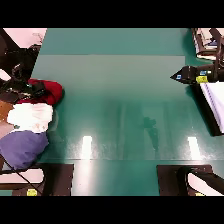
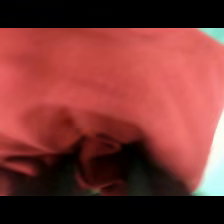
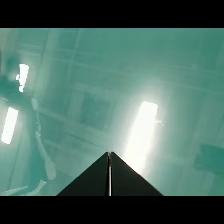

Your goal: Fold the shirts.

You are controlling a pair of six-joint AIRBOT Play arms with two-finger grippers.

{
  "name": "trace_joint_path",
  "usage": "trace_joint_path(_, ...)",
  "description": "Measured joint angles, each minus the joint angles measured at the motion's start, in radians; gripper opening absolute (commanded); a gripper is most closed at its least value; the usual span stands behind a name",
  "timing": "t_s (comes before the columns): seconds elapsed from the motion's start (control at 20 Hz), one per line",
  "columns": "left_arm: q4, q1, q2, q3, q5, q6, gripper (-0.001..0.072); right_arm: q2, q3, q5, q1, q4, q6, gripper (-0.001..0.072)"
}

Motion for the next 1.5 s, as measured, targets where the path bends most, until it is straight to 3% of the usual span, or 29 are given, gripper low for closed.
trace_joint_path(0.2,-0.053,0.001,0.017,0.072,-0.017,0.019,0.0024,0.000,0.015,-0.003,0.000,0.003,0.000,0.0022)
trace_joint_path(0.5,-0.083,-0.086,0.237,0.349,-0.063,0.092,0.0025,0.000,0.226,-0.078,-0.004,0.006,0.000,0.0023)
trace_joint_path(0.8,-0.100,-0.354,0.409,0.568,-0.127,0.165,0.0025,0.001,0.447,-0.171,-0.004,0.006,0.000,0.0022)
trace_joint_path(1.15,-0.093,-0.660,0.308,0.551,-0.223,0.188,0.0028,0.001,0.532,-0.136,-0.003,0.005,0.000,0.0023)
trace_joint_path(1.2,-0.094,-0.699,0.272,0.532,-0.226,0.188,0.0190,0.001,0.534,-0.120,-0.003,0.005,0.000,0.0022)
trace_joint_path(1.25,-0.095,-0.735,0.233,0.517,-0.230,0.188,0.0579,0.001,0.536,-0.106,-0.003,0.005,0.000,0.0023)
trace_joint_path(1.3,-0.095,-0.763,0.196,0.506,-0.229,0.188,0.0665,0.001,0.538,-0.092,-0.003,0.005,0.000,0.0023)
trace_joint_path(1.35,-0.096,-0.784,0.164,0.499,-0.230,0.188,0.0573,0.001,0.539,-0.081,-0.003,0.005,0.000,0.0022)
trace_joint_path(1.4,-0.095,-0.800,0.136,0.492,-0.234,0.188,0.0541,0.001,0.539,-0.066,-0.003,0.004,0.000,0.0022)
trace_joint_path(1.5,-0.091,-0.795,0.113,0.486,-0.239,0.187,0.0542,0.001,0.540,-0.048,-0.003,0.004,0.000,0.0023)
